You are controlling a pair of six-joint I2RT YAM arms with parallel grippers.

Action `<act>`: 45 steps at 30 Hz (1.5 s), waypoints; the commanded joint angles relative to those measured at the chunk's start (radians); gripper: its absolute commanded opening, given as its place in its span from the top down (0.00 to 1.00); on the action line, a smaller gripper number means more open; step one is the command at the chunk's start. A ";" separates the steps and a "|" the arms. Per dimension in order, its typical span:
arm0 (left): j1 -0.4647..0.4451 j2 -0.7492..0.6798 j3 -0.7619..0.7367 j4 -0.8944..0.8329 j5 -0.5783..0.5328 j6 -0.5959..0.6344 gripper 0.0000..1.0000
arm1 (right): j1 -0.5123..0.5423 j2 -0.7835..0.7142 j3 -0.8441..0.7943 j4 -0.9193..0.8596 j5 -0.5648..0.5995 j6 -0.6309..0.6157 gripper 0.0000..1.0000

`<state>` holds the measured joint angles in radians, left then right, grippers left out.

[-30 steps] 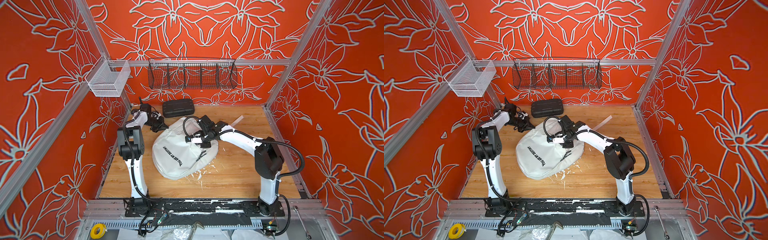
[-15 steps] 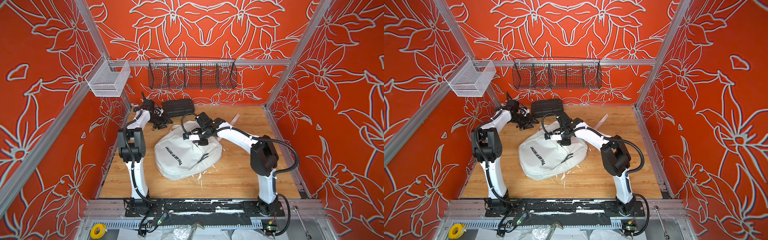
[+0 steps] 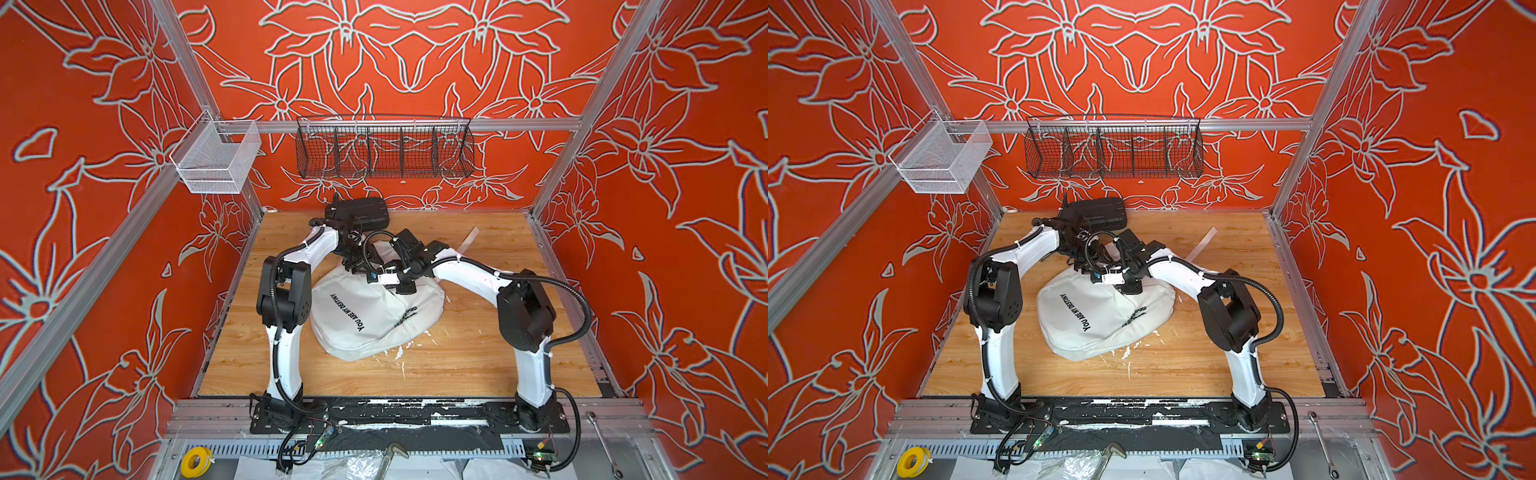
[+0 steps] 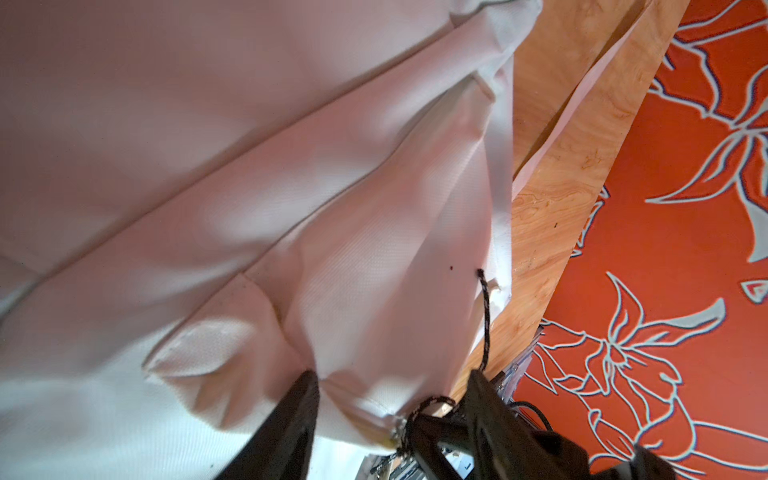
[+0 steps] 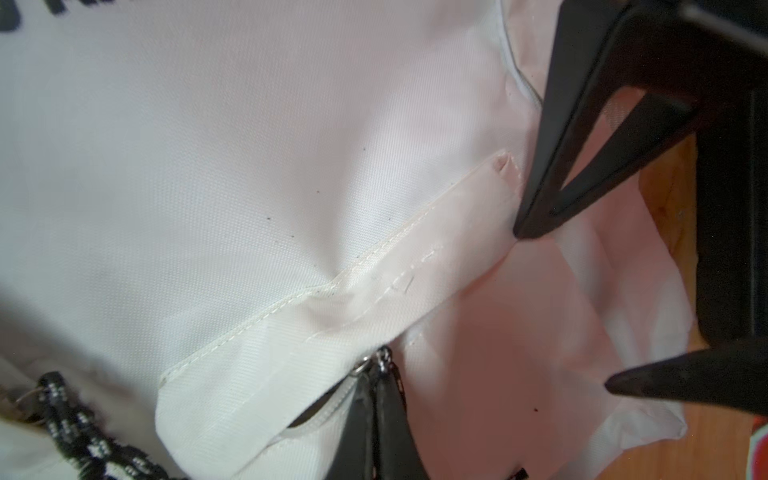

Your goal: Pack the student bag

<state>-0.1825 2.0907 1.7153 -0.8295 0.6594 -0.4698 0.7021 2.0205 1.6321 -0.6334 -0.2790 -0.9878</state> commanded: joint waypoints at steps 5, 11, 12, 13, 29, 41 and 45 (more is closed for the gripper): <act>0.003 -0.068 0.009 -0.107 -0.101 -0.051 0.42 | 0.011 -0.044 -0.048 0.042 0.091 -0.016 1.00; -0.019 -0.084 -0.038 -0.112 -0.084 -0.097 0.43 | 0.023 -0.071 -0.072 0.099 0.083 -0.009 1.00; -0.018 -0.084 -0.058 -0.102 -0.084 -0.103 0.43 | 0.025 -0.075 -0.072 0.104 0.080 -0.010 1.00; -0.018 -0.080 -0.076 -0.092 -0.081 -0.108 0.44 | 0.026 -0.079 -0.073 0.109 0.080 -0.011 1.00; -0.020 0.011 -0.073 -0.056 -0.084 -0.114 1.00 | 0.072 -0.097 -0.095 0.048 0.164 -0.047 1.00; 0.057 -0.062 -0.134 0.004 -0.080 -0.124 1.00 | 0.079 -0.169 -0.143 -0.171 0.105 -0.049 1.00; 0.070 -0.088 -0.126 0.010 -0.072 -0.102 1.00 | 0.079 -0.166 -0.151 -0.221 0.125 -0.026 1.00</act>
<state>-0.1577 2.0495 1.5837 -0.8711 0.6609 -0.5831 0.7746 1.8942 1.5021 -0.6716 -0.1314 -1.0164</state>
